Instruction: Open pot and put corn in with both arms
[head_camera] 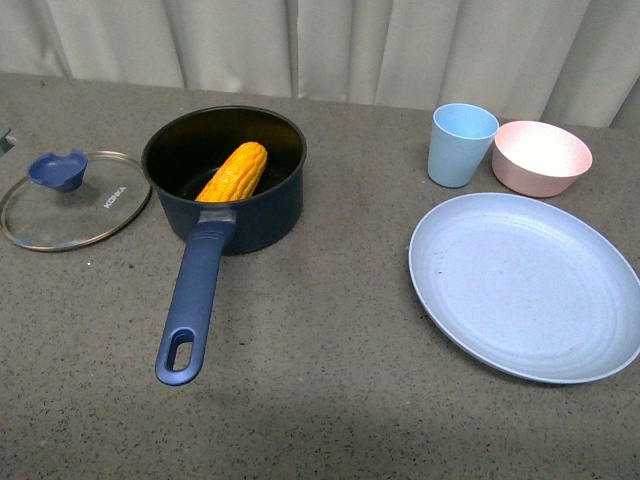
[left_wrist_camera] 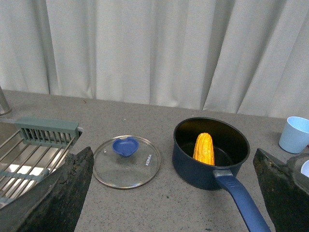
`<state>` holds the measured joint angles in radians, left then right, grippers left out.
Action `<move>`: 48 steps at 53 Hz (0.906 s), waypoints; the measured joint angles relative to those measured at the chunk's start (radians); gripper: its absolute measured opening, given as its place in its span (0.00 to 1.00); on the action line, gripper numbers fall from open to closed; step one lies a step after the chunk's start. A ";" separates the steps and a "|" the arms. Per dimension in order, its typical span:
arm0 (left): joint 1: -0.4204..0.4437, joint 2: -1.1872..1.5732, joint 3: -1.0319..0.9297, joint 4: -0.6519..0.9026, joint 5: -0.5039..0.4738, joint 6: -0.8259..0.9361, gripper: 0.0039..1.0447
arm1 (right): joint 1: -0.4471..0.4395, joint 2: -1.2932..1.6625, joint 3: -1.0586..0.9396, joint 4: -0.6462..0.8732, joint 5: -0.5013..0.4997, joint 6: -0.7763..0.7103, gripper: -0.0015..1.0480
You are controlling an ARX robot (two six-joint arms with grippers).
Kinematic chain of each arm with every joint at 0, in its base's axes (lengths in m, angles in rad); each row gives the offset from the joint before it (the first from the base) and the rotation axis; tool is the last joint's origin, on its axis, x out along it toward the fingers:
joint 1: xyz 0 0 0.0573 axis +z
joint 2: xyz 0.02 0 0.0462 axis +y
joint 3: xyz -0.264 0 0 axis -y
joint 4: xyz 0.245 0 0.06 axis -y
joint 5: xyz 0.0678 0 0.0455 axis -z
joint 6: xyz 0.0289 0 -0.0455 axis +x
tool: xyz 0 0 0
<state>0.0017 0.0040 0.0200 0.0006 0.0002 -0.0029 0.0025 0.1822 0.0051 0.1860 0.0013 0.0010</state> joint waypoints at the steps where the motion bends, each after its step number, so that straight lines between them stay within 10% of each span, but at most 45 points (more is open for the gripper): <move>1: 0.000 0.000 0.000 0.000 0.000 0.000 0.94 | 0.000 -0.005 0.000 -0.005 0.000 0.000 0.01; 14: 0.000 0.000 0.000 0.000 0.000 0.000 0.94 | 0.000 -0.177 0.000 -0.184 -0.002 0.000 0.01; 41: 0.000 0.000 0.000 0.000 0.000 0.000 0.94 | 0.000 -0.178 0.000 -0.184 -0.002 0.000 0.93; 48: 0.000 0.000 0.000 0.000 0.000 0.000 0.94 | 0.000 -0.178 0.001 -0.184 -0.002 -0.001 0.91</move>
<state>0.0017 0.0040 0.0200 0.0006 0.0002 -0.0029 0.0025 0.0044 0.0059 0.0017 -0.0010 0.0002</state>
